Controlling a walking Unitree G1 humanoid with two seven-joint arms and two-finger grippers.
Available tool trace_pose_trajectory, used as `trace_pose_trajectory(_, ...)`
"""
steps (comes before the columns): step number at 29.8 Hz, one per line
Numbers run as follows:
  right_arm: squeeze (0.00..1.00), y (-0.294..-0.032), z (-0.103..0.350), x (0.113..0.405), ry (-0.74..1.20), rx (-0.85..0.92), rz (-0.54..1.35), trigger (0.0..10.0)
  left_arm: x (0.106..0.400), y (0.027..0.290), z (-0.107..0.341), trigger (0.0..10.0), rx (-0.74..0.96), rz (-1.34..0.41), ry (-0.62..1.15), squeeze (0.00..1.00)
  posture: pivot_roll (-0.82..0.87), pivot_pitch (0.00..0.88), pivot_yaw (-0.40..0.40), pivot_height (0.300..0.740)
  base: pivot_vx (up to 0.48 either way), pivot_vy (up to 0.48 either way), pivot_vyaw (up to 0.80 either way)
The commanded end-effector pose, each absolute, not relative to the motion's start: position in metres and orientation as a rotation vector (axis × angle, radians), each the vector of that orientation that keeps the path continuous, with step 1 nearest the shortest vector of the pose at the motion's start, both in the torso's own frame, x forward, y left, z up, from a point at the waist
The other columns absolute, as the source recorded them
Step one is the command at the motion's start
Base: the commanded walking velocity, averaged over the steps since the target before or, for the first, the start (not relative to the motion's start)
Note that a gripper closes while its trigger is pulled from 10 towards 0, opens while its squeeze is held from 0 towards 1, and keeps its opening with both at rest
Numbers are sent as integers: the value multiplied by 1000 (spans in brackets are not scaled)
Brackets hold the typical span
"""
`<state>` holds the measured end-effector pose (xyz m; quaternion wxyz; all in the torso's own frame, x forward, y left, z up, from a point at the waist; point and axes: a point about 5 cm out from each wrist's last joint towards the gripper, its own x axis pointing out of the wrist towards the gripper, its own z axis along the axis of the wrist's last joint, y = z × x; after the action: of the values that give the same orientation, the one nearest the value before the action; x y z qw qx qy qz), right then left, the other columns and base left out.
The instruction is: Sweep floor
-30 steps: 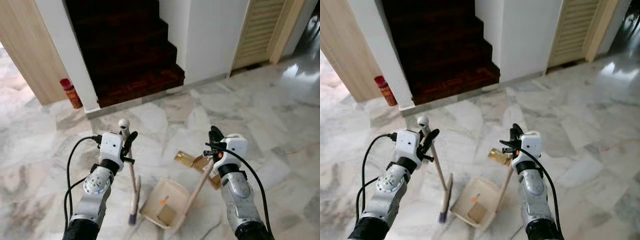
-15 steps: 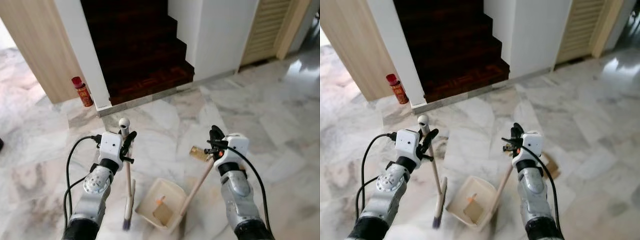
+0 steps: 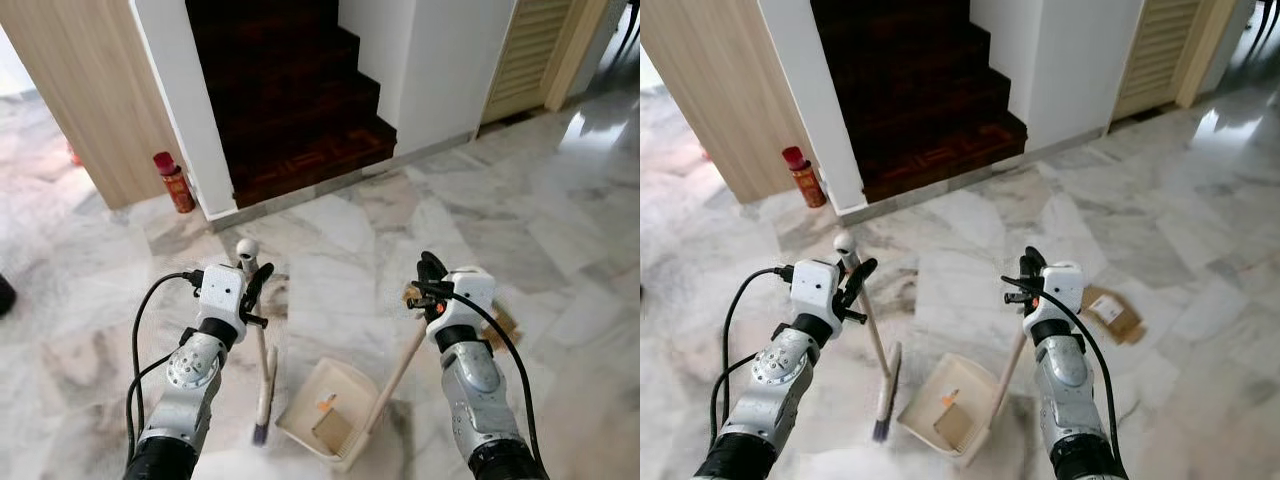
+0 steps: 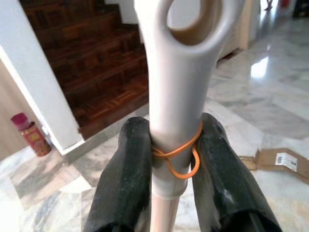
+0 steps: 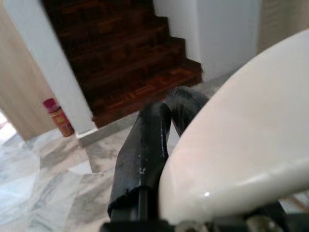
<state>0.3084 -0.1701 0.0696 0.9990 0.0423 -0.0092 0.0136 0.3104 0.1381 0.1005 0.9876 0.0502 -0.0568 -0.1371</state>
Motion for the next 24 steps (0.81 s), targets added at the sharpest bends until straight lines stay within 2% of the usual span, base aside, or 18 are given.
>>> trace_pose_trajectory(1, 0, -165, 84, 315, -76, 80, 47, 10000, 314, 142, 112, 10000, 115, -269, -164, 0, 62, 0, 58, 740, 0, 446, 0)
trace_pose_trajectory(24, 0, -163, 84, 316, -78, 69, 60, 10000, 313, 143, 111, 10000, 129, -274, -159, 0, 65, 0, 59, 740, 0, 447, 0)
